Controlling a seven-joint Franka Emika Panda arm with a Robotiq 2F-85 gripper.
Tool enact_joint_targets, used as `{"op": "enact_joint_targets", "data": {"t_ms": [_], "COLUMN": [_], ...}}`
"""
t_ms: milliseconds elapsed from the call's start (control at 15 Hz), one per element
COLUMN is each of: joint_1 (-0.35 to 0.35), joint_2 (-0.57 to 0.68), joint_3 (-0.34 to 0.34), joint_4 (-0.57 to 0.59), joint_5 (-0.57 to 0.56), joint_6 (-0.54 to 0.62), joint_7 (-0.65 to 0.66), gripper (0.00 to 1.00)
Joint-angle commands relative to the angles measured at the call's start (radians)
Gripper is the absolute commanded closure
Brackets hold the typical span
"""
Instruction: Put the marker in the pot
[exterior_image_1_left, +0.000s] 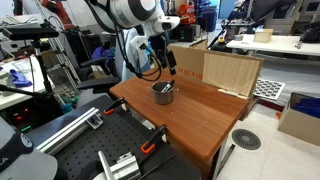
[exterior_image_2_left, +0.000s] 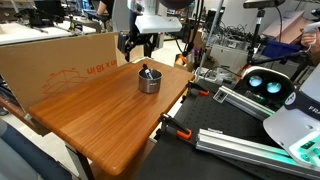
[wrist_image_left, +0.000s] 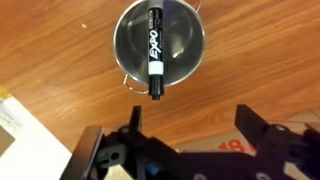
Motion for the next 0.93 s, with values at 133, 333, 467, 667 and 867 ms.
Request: {"op": "enact_joint_targets", "data": {"t_ms": [133,333,467,667,867], "joint_1": [-0.042,-0.050,-0.067,-0.077,-0.080], "joint_2": [-0.182,-0.228,-0.213,-0.205,-0.205], "joint_3": [0.100,0.142,0.160,0.164,0.167], "joint_4": [-0.071,-0.053,-0.053,-0.054,-0.053], "joint_5": [0.168,0.135,0.145,0.145,0.145], "joint_6": [-0.127,-0.245,-0.190,-0.188,-0.188], "joint_7": [-0.130,-0.095,-0.095,-0.095,-0.095], "gripper": [0.00,0.00,0.00,0.00,0.00]}}
